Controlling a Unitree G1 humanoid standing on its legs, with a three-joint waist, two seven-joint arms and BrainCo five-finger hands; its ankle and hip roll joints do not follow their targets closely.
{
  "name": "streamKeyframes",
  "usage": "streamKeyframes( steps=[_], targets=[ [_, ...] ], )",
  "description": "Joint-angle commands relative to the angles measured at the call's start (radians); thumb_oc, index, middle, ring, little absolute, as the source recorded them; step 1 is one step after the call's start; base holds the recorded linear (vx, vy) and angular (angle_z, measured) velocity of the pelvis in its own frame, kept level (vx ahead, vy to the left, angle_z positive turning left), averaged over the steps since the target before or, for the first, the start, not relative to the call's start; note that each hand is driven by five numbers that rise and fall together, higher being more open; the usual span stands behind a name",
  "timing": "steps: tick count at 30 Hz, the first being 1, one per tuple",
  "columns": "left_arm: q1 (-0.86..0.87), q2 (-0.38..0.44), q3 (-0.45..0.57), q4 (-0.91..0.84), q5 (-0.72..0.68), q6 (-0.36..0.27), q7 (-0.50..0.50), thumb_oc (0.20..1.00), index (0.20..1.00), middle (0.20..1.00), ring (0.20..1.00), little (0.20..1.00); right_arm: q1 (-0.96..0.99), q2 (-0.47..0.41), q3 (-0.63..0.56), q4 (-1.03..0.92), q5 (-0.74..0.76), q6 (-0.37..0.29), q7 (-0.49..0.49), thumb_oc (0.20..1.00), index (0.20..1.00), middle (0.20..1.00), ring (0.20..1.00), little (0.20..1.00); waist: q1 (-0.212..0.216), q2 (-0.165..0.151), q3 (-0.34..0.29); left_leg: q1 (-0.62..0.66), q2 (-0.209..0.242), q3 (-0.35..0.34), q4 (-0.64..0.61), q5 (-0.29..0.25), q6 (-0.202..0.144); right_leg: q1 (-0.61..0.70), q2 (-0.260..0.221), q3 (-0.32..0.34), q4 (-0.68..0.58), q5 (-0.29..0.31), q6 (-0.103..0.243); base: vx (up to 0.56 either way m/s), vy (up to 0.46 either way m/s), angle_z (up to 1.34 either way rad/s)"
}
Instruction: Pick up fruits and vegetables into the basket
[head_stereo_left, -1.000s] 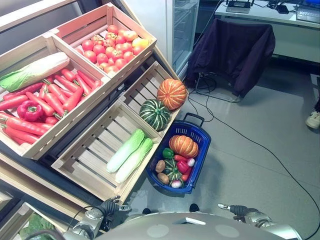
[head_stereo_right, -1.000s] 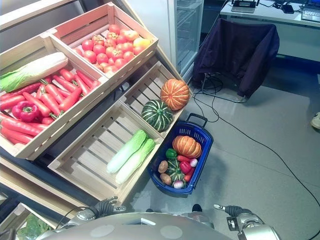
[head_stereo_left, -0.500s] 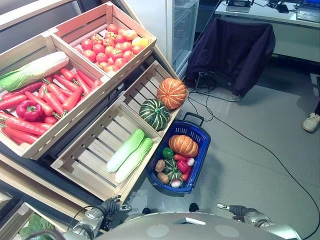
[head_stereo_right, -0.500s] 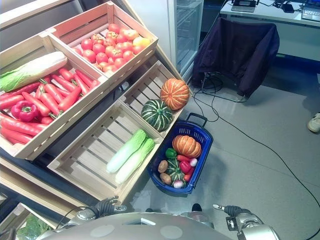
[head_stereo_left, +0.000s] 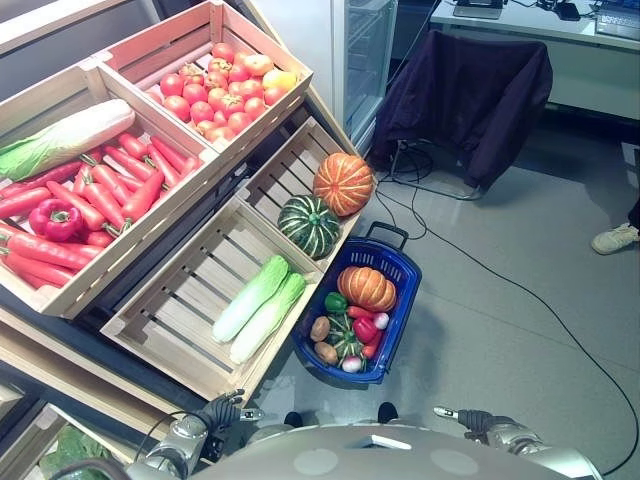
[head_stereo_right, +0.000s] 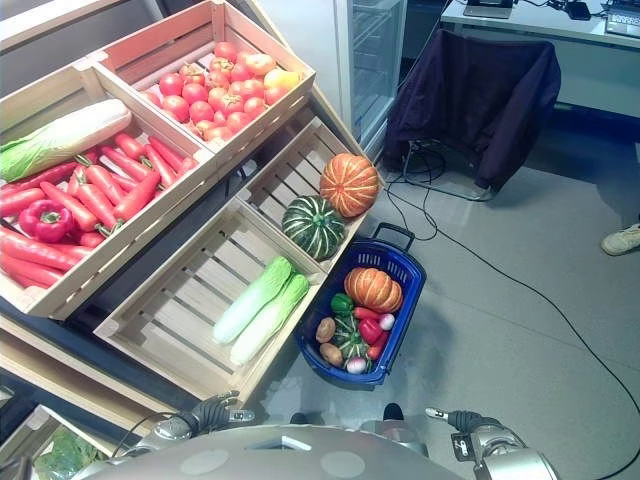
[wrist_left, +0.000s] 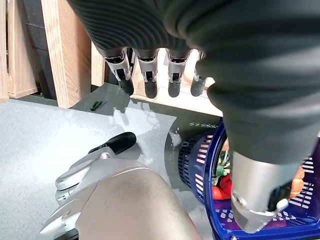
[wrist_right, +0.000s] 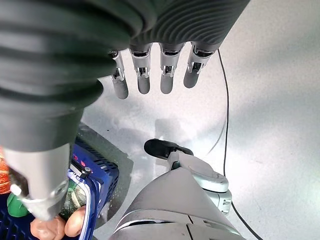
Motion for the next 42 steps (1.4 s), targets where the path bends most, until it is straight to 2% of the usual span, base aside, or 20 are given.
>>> streamKeyframes(
  steps=[1, 11, 17, 22, 30, 35, 42],
  targets=[
    [-0.078, 0.018, 0.014, 0.055, -0.033, -0.032, -0.007, 1.000, 1.000, 1.000, 1.000, 1.000, -0.063, 0.029, 0.009, 0.052, 0.036, -0.004, -0.009, 1.000, 1.000, 1.000, 1.000, 1.000, -0.002, -0.044, 0.013, 0.011, -0.012, -0.013, 0.007, -0.101, 0.002, 0.056, -0.047, 0.018, 0.011, -0.067, 0.077, 0.00, 0.000, 0.00],
    [-0.076, 0.018, 0.028, 0.053, -0.052, -0.033, 0.005, 1.000, 1.000, 1.000, 1.000, 1.000, -0.064, 0.022, 0.009, 0.043, 0.028, 0.005, -0.003, 1.000, 1.000, 1.000, 1.000, 1.000, 0.004, -0.049, 0.015, 0.011, -0.009, -0.018, 0.007, -0.099, -0.003, 0.058, -0.045, 0.015, 0.011, -0.066, 0.078, 0.03, -0.004, 0.00],
    [-0.068, 0.020, 0.041, 0.051, -0.082, -0.050, 0.016, 1.000, 1.000, 1.000, 1.000, 1.000, -0.057, 0.018, 0.008, 0.046, 0.013, 0.007, 0.005, 1.000, 1.000, 1.000, 1.000, 1.000, 0.004, -0.049, 0.031, -0.014, -0.010, -0.019, 0.007, -0.087, -0.004, 0.038, -0.045, 0.019, 0.011, -0.057, 0.079, 0.03, -0.004, 0.00],
    [-0.071, 0.018, 0.044, 0.031, -0.133, -0.087, 0.011, 1.000, 1.000, 1.000, 1.000, 1.000, -0.054, 0.020, 0.019, 0.042, 0.018, 0.014, -0.002, 1.000, 1.000, 1.000, 1.000, 1.000, 0.006, -0.045, 0.053, -0.056, -0.015, -0.025, 0.007, -0.070, -0.003, -0.002, -0.048, 0.024, 0.011, -0.043, 0.080, 0.02, -0.001, 0.00],
    [-0.138, 0.000, 0.018, -0.035, -0.235, -0.133, 0.021, 1.000, 1.000, 1.000, 1.000, 1.000, -0.096, 0.026, 0.049, 0.016, 0.056, 0.012, -0.022, 1.000, 1.000, 1.000, 1.000, 1.000, 0.004, -0.026, 0.116, -0.138, -0.025, -0.045, 0.007, -0.044, 0.002, -0.084, -0.045, 0.022, 0.011, -0.031, 0.071, -0.06, 0.003, 0.03],
    [-0.198, -0.003, -0.012, -0.106, -0.315, -0.159, 0.049, 1.000, 1.000, 1.000, 1.000, 1.000, -0.168, 0.009, 0.081, -0.013, 0.113, 0.010, -0.042, 1.000, 1.000, 1.000, 1.000, 1.000, -0.005, -0.009, 0.199, -0.209, -0.033, -0.055, 0.007, -0.022, 0.009, -0.163, -0.033, 0.042, 0.011, -0.010, 0.054, -0.12, 0.030, 0.03],
    [-0.259, 0.016, -0.020, -0.171, -0.372, -0.202, 0.082, 1.000, 1.000, 1.000, 1.000, 1.000, -0.216, 0.000, 0.100, -0.036, 0.145, 0.006, -0.053, 1.000, 1.000, 1.000, 1.000, 1.000, -0.012, -0.009, 0.273, -0.267, -0.042, -0.067, 0.007, -0.002, 0.015, -0.222, -0.016, 0.065, 0.022, -0.001, 0.040, -0.08, 0.008, 0.03]
  ],
)
